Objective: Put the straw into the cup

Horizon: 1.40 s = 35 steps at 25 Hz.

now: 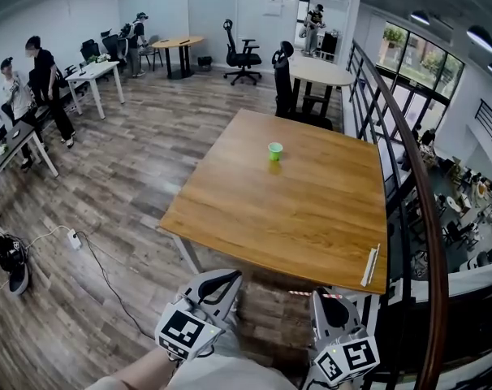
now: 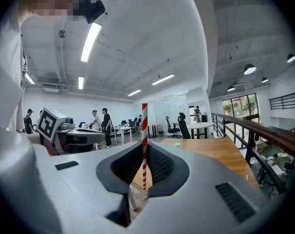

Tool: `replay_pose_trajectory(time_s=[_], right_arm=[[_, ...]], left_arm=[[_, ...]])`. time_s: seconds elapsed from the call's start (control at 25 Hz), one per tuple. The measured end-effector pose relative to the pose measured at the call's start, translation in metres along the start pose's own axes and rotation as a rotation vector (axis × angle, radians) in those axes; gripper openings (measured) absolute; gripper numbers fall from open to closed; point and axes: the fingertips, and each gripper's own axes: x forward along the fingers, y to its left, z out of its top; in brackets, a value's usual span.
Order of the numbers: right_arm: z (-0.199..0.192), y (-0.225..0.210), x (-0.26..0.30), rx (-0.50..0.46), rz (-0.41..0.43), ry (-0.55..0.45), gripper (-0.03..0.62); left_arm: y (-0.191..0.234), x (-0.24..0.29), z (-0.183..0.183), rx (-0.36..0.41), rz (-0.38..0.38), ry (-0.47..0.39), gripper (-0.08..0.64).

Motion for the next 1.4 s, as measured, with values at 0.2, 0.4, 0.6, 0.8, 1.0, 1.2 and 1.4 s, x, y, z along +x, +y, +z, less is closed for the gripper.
replay_pose_trajectory(time_s=[0.2, 0.4, 0.6, 0.8, 1.0, 1.2, 1.4], right_arm=[[0.005, -0.018, 0.058, 0.009, 0.0, 0.02, 0.034], [0.005, -0.031, 0.118, 0.018, 0.002, 0.039, 0.034], [0.014, -0.045, 0.183, 0.022, 0.002, 0.059, 0.034], [0.034, -0.066, 0.245, 0.021, -0.014, 0.073, 0.034], [0.046, -0.082, 0.307, 0.019, -0.029, 0.083, 0.034], [0.054, -0.089, 0.362, 0.012, -0.038, 0.093, 0.034], [0.061, -0.105, 0.394, 0.0, -0.054, 0.1, 0.034]], left_arm=[[0.048, 0.038, -0.001, 0.006, -0.01, 0.015, 0.015], [0.096, 0.071, -0.003, -0.035, -0.008, 0.039, 0.015], [0.151, 0.107, -0.006, -0.015, -0.023, 0.053, 0.015], [0.203, 0.148, 0.008, -0.025, -0.04, 0.059, 0.015], [0.252, 0.186, 0.009, -0.041, -0.069, 0.065, 0.015], [0.301, 0.212, 0.012, -0.087, -0.075, 0.069, 0.015], [0.333, 0.233, 0.011, -0.058, -0.08, 0.06, 0.015]])
